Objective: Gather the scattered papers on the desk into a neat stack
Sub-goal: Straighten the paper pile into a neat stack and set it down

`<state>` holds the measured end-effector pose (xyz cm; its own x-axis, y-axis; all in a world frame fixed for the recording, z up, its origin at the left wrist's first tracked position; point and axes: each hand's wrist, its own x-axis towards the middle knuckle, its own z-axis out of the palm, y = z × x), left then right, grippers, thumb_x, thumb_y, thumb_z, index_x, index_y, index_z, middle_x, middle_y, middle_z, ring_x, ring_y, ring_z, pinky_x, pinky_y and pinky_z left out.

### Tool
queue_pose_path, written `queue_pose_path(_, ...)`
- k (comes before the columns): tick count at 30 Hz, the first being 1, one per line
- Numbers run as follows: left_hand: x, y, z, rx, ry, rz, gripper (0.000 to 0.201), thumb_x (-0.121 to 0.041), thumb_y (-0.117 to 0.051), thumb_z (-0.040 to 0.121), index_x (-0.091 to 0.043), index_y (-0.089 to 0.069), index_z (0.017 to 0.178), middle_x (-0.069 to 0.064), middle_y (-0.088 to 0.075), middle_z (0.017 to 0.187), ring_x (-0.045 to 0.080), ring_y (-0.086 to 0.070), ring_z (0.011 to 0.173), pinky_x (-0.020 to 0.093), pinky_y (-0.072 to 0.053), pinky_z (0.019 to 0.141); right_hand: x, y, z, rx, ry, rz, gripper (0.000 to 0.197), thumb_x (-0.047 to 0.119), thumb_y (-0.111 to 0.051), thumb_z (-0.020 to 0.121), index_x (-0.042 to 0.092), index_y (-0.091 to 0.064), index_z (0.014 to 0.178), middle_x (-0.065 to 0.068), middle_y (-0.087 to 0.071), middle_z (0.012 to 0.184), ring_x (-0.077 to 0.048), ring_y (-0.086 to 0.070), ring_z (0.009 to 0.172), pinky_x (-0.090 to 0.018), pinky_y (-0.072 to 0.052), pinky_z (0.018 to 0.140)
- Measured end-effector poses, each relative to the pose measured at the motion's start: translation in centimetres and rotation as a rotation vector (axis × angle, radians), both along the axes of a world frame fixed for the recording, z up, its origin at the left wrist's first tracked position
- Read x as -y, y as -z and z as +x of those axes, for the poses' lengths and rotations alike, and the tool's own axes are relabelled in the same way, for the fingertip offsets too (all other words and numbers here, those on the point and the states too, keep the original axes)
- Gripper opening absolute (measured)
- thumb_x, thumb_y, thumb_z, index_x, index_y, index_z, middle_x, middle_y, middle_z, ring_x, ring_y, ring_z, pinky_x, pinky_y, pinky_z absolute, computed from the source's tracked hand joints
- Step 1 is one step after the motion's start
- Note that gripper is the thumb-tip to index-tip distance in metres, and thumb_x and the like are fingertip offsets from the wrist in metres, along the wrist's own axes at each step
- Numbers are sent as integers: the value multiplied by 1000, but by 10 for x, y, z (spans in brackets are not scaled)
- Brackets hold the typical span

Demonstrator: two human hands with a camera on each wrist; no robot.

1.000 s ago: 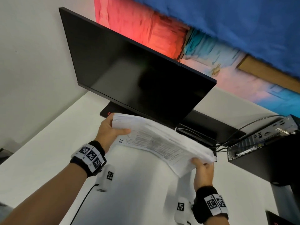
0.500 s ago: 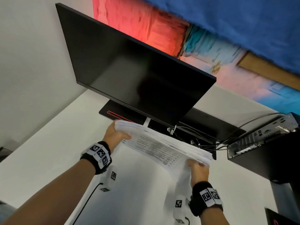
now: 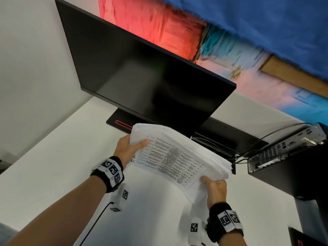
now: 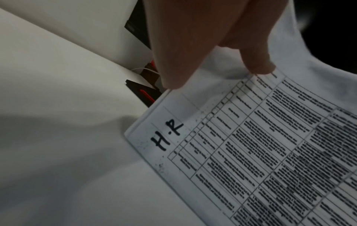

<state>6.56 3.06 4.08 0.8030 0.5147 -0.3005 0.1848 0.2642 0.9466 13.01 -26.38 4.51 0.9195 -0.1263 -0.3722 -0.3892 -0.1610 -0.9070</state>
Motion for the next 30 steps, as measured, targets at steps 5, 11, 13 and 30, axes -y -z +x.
queue_pose_path(5,1,-9,-3,30,-12,58,17,-17,-77,85,-15,-75,102,-4,-82,87,13,-79,82,33,-64,75,5,-16,4,142,-54,28,63,-5,-77,77,12,-54,133,-5,-70,113,-21,-70,98,-11,-54,59)
queue_pose_path(11,-4,-60,-4,171,85,298,15,-15,-80,82,-15,-78,96,0,-82,90,16,-79,86,37,-64,81,16,-81,14,553,-430,-480,98,19,-87,73,23,-31,153,-1,-56,135,-4,-54,117,-22,-47,98)
queue_pose_path(13,0,-84,-4,227,117,423,34,-31,-83,77,-2,-76,95,14,-78,91,31,-75,85,47,-62,80,11,-100,15,584,-621,-655,103,31,-87,72,28,-27,155,5,-52,142,-10,-48,129,-36,-51,100)
queue_pose_path(30,33,-99,-17,173,105,158,101,-42,-92,60,-14,-44,144,-1,-63,137,13,-62,125,43,-48,109,-15,-90,-32,443,-379,230,33,16,-57,99,-2,-66,124,-10,-75,118,-25,-71,110,-38,-56,94)
